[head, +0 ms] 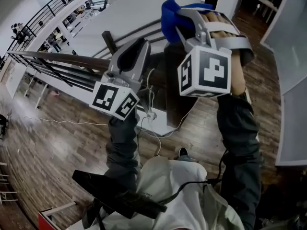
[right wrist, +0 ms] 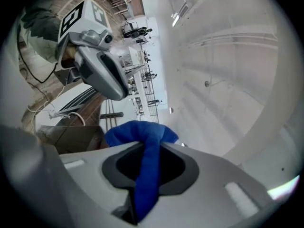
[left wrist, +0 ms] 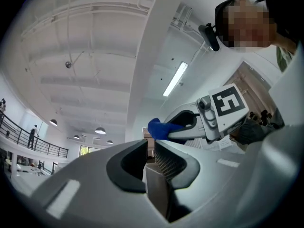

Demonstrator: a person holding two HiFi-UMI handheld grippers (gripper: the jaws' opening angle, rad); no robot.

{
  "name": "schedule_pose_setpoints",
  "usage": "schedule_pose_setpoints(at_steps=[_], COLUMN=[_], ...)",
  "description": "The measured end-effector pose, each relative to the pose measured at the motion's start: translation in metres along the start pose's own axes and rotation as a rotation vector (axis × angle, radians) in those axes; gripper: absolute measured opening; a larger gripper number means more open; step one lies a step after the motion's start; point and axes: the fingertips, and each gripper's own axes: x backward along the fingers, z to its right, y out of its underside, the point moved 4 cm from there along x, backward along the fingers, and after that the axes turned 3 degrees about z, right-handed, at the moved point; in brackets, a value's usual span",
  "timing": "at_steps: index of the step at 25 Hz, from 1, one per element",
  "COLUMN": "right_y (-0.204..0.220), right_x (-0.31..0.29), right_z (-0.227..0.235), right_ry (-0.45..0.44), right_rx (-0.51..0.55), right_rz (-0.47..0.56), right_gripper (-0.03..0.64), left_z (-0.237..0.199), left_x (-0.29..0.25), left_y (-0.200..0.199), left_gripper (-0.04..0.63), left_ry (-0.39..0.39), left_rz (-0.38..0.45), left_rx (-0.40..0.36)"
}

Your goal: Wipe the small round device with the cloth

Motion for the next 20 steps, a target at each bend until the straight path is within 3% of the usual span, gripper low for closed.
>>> schedule_pose_setpoints(at_steps=[4,10,15,20], right_y=[-0.008,-0.013,-0.009,-0.024], right_x=[-0.002,-0.006,-0.045,-0.046], right_z=[-0.027,0.035,0.023,-0.012], right_ry=[-0.095,0.029,-0.152,-0.211], right_rx=[0.09,0.169,0.161,0.243], right_rz=[-0.027,-0.074,-0.108,-0.086], right_gripper=[0.074,0.074,0.074,0.074], left_z=[0.004,0.008,0.011,0.007], left_x=[0.001,-0.002,0.003,0.012], left_y=[-0.001,-0.002,-0.001,-0.004], left_gripper=[0.032,0.032,0.032,0.032], left_ry=[0.014,0.019,0.024,0.009], left_rz=[0.006,0.011,0.0,-0.006], left_rx=[0.004,0.022,0.025,0.015])
